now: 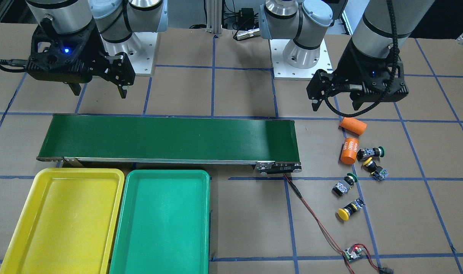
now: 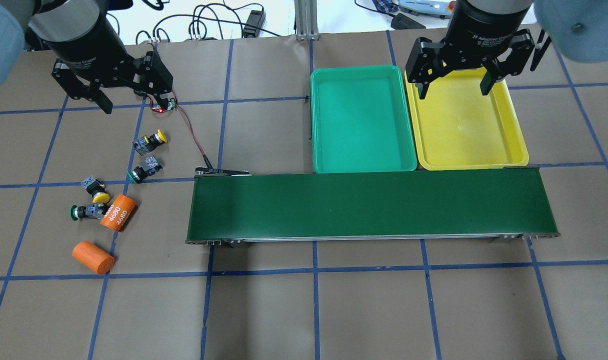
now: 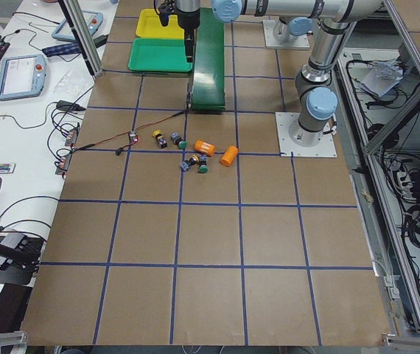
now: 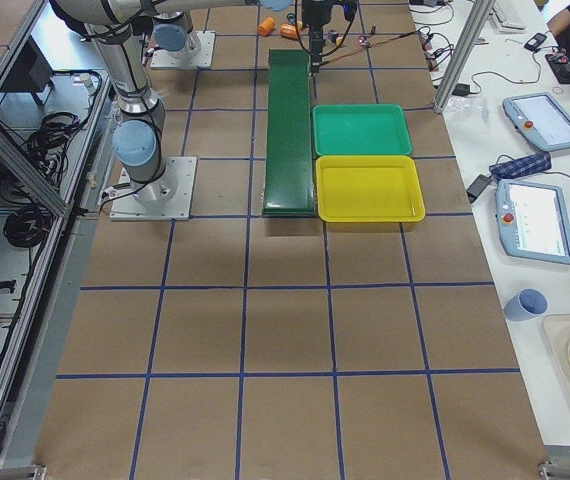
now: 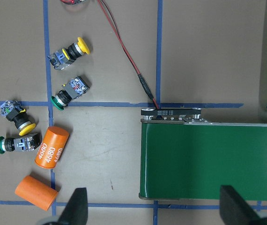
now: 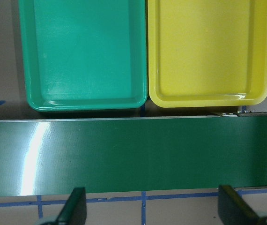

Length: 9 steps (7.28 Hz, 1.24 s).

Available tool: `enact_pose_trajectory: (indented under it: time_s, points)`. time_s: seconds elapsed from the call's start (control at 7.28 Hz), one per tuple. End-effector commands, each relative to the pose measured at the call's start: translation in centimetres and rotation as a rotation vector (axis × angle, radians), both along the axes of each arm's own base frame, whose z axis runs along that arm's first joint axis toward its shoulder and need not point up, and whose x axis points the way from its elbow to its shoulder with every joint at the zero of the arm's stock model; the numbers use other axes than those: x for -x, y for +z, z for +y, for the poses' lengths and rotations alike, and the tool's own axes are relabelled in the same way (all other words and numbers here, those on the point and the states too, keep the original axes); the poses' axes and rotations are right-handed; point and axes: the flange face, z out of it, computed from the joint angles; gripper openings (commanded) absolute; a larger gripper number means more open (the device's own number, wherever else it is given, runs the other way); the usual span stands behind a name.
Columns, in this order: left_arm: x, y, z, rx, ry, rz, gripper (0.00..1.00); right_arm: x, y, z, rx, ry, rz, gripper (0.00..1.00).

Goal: Sort buttons by color to trays
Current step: 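Move the left gripper toward the pile of buttons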

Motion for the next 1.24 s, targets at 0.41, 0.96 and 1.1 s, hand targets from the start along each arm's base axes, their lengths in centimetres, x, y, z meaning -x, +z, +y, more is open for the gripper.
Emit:
enact_pose_trajectory:
  time_s: [0.41, 0.96, 1.1]
  points:
    - [-0.1, -0.6, -0.2, -0.042, 0.002, 0.008, 1.0, 0.0, 0.0, 0.0, 0.0, 0.0, 0.0, 1.0]
    - [-0.2, -1.3, 0.2, -0.058, 0.002, 0.009, 1.0, 0.0, 0.0, 0.0, 0.0, -0.001, 0.0, 1.0]
    - [-0.1, -1.2, 0.3, -0.055, 0.001, 0.008, 1.0, 0.0, 0.0, 0.0, 0.0, 0.0, 0.0, 1.0]
